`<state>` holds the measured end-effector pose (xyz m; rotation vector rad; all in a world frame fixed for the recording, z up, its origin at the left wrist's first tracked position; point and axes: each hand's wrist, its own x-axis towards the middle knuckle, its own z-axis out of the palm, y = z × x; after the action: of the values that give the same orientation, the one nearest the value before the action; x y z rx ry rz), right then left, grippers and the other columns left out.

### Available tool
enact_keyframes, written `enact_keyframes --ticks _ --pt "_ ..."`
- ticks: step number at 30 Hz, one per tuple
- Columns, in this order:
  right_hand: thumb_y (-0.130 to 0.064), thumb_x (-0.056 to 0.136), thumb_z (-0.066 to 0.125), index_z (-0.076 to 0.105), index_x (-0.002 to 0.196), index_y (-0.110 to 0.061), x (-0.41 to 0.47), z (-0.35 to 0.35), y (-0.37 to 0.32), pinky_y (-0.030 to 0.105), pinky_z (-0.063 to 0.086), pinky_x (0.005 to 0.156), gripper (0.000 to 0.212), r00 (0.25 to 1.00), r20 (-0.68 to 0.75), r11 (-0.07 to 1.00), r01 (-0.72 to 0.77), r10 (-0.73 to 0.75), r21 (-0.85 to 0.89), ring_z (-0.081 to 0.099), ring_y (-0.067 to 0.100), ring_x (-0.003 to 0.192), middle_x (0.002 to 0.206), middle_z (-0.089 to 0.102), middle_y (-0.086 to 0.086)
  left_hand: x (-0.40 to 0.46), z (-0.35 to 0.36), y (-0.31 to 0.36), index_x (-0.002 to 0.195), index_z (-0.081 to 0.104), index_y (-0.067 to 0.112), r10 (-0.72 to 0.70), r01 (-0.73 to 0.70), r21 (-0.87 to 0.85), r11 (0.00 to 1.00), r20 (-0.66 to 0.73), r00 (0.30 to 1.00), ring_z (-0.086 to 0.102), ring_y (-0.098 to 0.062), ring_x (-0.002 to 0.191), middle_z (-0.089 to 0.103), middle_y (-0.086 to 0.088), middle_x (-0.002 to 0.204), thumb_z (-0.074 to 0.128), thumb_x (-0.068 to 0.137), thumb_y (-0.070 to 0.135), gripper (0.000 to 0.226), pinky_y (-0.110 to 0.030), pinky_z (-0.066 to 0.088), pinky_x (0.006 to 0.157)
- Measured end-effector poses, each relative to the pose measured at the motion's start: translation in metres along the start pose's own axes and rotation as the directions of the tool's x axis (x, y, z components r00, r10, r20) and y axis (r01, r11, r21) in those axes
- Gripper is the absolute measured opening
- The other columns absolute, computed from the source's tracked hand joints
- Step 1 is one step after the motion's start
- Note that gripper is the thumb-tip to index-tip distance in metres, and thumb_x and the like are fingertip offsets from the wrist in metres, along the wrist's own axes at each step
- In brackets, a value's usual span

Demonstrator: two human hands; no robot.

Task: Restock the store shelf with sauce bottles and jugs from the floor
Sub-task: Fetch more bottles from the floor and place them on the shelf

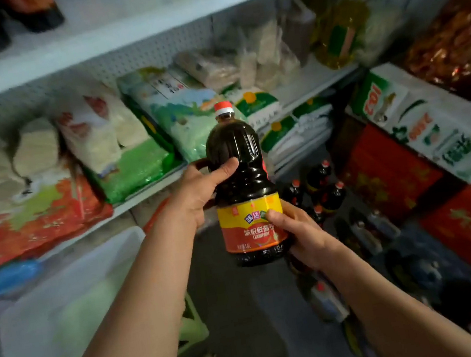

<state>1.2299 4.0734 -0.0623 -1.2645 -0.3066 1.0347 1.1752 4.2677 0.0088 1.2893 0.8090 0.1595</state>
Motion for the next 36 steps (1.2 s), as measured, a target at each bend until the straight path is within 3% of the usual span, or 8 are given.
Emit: enact_keyframes --ticks 5,9,14,17,20,23,32,36 --pt "-0.051 0.059 0.094 0.063 0.126 -0.013 0.017 0.071 -0.066 0.047 0.056 0.095 0.083 0.984 0.139 0.989 0.125 -0.113 -0.079 0.067 0.04 0.115 0.123 0.069 0.022 -0.052 -0.059 0.089 0.102 0.07 0.019 0.157 -0.155 0.048 0.987 -0.043 0.987 0.068 -0.015 0.092 0.074 -0.001 0.099 0.08 0.08 0.029 0.027 -0.027 0.05 0.072" --pt "-0.049 0.06 0.094 0.057 0.133 -0.005 0.041 0.143 -0.102 0.056 0.051 0.103 0.093 0.951 0.227 0.967 0.236 -0.21 -0.095 0.063 0.045 0.118 0.125 0.067 0.026 -0.089 -0.124 0.147 0.11 0.071 0.018 0.267 -0.263 0.074 0.962 -0.055 0.962 0.067 -0.023 0.107 0.076 -0.003 0.105 0.086 0.054 0.043 0.063 -0.04 0.051 0.094" --pt "-0.035 0.071 0.087 0.055 0.136 -0.005 0.083 0.254 -0.138 0.049 0.053 0.098 0.078 0.886 0.358 0.93 0.352 -0.295 -0.103 0.065 0.041 0.117 0.126 0.068 0.022 -0.119 -0.222 0.208 0.109 0.07 0.026 0.363 -0.356 0.072 0.932 -0.137 0.922 0.069 -0.022 0.103 0.076 0.004 0.101 0.084 0.059 0.039 0.053 -0.036 0.054 0.082" --pt "-0.03 0.076 0.084 0.054 0.137 -0.004 0.114 0.322 -0.15 0.054 0.052 0.101 0.073 0.841 0.426 0.903 0.415 -0.334 -0.112 0.064 0.041 0.119 0.128 0.067 0.022 -0.129 -0.288 0.234 0.132 0.057 0.038 0.374 -0.357 0.126 0.926 -0.161 0.913 0.062 -0.025 0.115 0.069 0.003 0.123 0.09 0.049 0.052 0.09 -0.05 0.053 0.09" --pt "-0.021 0.082 0.078 0.055 0.138 -0.007 0.147 0.382 -0.155 0.057 0.049 0.105 0.063 0.809 0.473 0.885 0.45 -0.349 -0.117 0.062 0.039 0.123 0.13 0.066 0.02 -0.131 -0.346 0.254 0.14 0.048 0.043 0.383 -0.356 0.164 0.92 -0.176 0.907 0.057 -0.03 0.12 0.063 -0.001 0.132 0.087 0.051 0.053 0.098 -0.061 0.049 0.094" --pt "-0.025 0.078 0.085 0.053 0.141 -0.01 0.177 0.43 -0.159 0.056 0.047 0.107 0.072 0.803 0.497 0.881 0.451 -0.329 -0.144 0.062 0.035 0.125 0.133 0.066 0.016 -0.123 -0.391 0.269 0.137 0.05 0.041 0.426 -0.401 0.151 0.904 -0.225 0.876 0.055 -0.028 0.122 0.062 0.001 0.132 0.084 0.058 0.043 0.086 -0.05 0.052 0.088" --pt "-0.02 0.077 0.086 0.052 0.143 -0.016 0.265 0.497 -0.184 0.06 0.044 0.11 0.074 0.818 0.489 0.838 0.473 -0.303 -0.272 0.06 0.031 0.128 0.136 0.065 0.011 -0.056 -0.474 0.295 0.136 0.052 0.041 0.512 -0.517 0.045 0.855 -0.244 0.824 0.062 -0.014 0.103 0.067 0.013 0.112 0.082 0.074 0.027 0.07 -0.046 0.053 0.085" --pt "-0.014 0.079 0.084 0.052 0.143 -0.018 0.295 0.502 -0.184 0.059 0.044 0.11 0.072 0.833 0.469 0.834 0.464 -0.294 -0.301 0.062 0.029 0.126 0.134 0.066 0.009 -0.019 -0.493 0.293 0.141 0.048 0.041 0.536 -0.544 0.018 0.839 -0.2 0.82 0.063 -0.014 0.109 0.069 0.009 0.118 0.084 0.064 0.03 0.086 -0.051 0.05 0.098"
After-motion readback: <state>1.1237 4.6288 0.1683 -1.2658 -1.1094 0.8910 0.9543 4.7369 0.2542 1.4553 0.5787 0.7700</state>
